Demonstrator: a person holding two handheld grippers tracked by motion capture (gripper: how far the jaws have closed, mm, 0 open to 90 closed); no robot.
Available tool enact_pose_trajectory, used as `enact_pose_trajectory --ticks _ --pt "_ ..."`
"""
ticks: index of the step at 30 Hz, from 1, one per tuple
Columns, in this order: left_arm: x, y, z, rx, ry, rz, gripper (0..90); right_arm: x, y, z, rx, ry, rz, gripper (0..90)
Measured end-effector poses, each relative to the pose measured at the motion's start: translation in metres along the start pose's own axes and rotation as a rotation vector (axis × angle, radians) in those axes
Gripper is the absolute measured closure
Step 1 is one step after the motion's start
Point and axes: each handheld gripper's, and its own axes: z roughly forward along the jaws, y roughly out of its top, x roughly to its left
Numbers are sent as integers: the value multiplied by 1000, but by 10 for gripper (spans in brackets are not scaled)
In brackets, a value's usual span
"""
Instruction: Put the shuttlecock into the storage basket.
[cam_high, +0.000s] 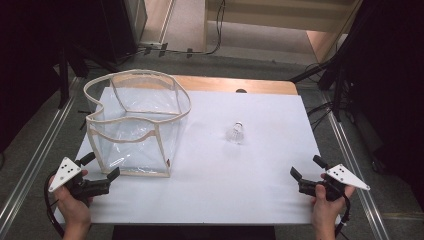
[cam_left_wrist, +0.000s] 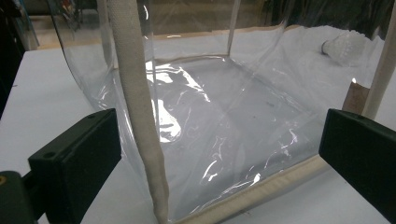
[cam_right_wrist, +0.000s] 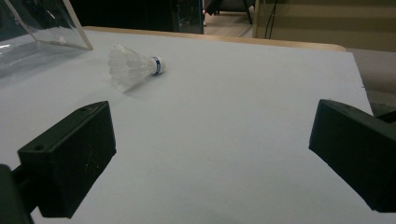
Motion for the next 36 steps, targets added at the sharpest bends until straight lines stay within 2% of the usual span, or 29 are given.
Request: enact_pose_trajectory --ticks 7,10,12,20,24,36 --pt "-1 0 1 3 -2 3 0 1 3 -1 -6 9 5 0" --pt "-1 0 0 3 -3 5 0 5 8 -1 -16 9 14 0" --pt "-1 0 0 6 0 5 0 12 14 1 -14 0 -7 0" --pt "-1 0 0 3 -4 8 0 28 28 8 -8 34 -25 0" --pt "-1 -1 -1 0 -6 6 0 33 33 13 4 35 -32 0" --pt "-2 -1 -2 -3 -12 5 0 37 48 25 21 35 -30 0"
